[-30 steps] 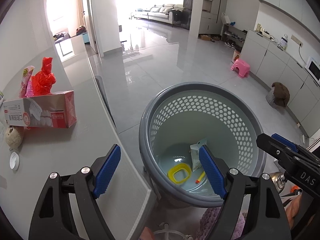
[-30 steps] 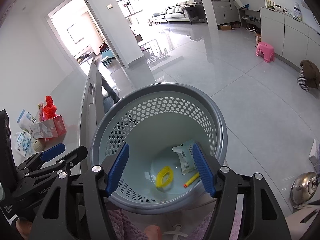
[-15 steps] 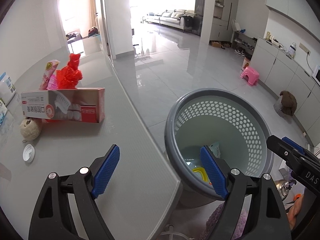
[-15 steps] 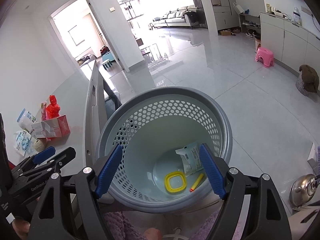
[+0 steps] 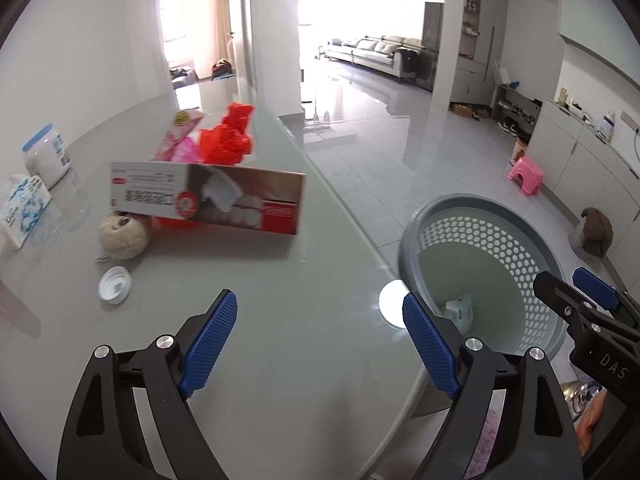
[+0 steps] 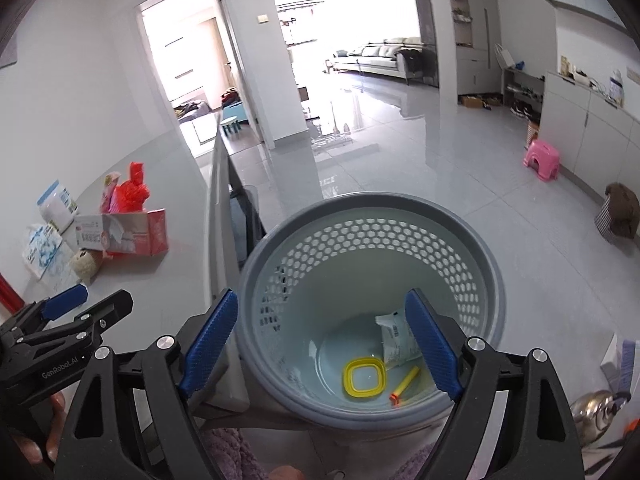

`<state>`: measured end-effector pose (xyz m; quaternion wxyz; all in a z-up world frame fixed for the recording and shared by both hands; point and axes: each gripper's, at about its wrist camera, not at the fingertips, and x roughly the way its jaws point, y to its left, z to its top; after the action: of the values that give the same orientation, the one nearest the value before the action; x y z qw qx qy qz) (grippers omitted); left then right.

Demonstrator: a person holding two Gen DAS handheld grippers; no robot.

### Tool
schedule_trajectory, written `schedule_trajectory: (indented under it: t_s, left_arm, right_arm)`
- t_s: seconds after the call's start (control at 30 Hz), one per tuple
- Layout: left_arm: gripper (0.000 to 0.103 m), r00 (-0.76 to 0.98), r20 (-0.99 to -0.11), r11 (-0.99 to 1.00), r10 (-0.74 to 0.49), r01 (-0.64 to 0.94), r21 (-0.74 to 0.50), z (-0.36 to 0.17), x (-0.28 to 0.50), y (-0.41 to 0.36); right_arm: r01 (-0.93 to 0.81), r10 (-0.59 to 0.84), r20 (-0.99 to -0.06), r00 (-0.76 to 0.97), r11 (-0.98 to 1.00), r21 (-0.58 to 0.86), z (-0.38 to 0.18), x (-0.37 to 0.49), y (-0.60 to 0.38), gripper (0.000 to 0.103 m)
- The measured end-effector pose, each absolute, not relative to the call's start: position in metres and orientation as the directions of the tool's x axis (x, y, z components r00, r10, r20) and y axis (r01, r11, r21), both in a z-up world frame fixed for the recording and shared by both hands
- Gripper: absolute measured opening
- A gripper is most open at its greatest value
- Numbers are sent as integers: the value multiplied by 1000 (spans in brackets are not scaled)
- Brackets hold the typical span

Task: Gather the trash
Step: 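Move back to the table and grasp the white bottle cap with the left gripper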

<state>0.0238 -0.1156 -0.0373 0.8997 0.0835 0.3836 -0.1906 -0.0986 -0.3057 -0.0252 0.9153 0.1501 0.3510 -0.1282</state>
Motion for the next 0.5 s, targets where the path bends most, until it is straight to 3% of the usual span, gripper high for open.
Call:
schedule_trajectory:
  t_s: [0.5]
  left_arm:
    - [85, 683, -728, 991, -60, 126, 36, -47, 54, 2]
  right_arm:
    - [130, -16, -672, 741, 984, 121, -24, -36, -216, 86]
